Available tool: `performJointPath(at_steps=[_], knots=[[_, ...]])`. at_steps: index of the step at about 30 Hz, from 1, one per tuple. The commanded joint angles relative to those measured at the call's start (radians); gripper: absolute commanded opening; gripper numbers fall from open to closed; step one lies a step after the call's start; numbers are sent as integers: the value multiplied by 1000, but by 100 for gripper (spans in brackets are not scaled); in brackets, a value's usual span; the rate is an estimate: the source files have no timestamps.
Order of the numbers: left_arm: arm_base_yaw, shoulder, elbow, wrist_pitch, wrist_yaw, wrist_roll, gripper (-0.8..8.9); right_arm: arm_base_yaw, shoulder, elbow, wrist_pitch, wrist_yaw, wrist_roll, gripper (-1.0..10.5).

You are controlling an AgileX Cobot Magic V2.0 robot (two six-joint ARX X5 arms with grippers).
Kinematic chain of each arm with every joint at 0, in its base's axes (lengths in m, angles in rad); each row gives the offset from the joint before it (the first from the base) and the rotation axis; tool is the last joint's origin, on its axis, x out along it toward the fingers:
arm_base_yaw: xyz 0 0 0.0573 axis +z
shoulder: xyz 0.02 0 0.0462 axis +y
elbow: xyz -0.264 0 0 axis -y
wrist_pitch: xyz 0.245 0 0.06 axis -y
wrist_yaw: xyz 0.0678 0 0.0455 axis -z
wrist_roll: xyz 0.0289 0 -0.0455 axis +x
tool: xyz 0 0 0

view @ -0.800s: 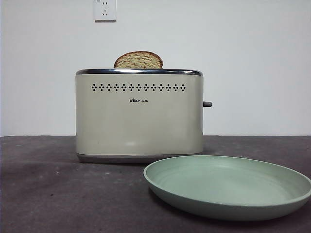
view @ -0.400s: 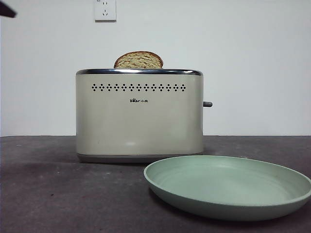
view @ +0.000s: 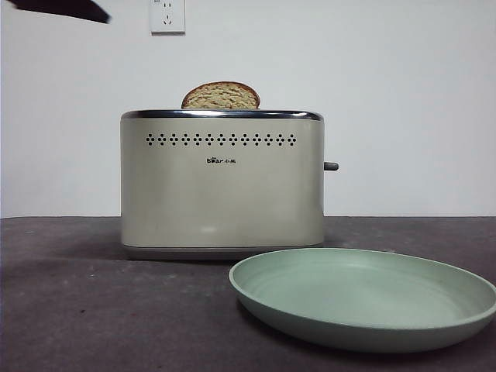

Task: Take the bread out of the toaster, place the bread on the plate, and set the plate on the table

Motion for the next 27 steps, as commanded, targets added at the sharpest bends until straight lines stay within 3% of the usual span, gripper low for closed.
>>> performJointPath(at_steps=[1,12,17,27], knots=[[-15,104,107,2,-3,61,404,4,8,18,2,1,11,337],[-94,390,338,3,-21,158,404,4,9,18,3,2,11,337],[-126,447,348,7,-81,228,404,4,9,18,3,2,11,337],[-160,537,348,14,-127,280,404,4,9,18,2,5,11,337]])
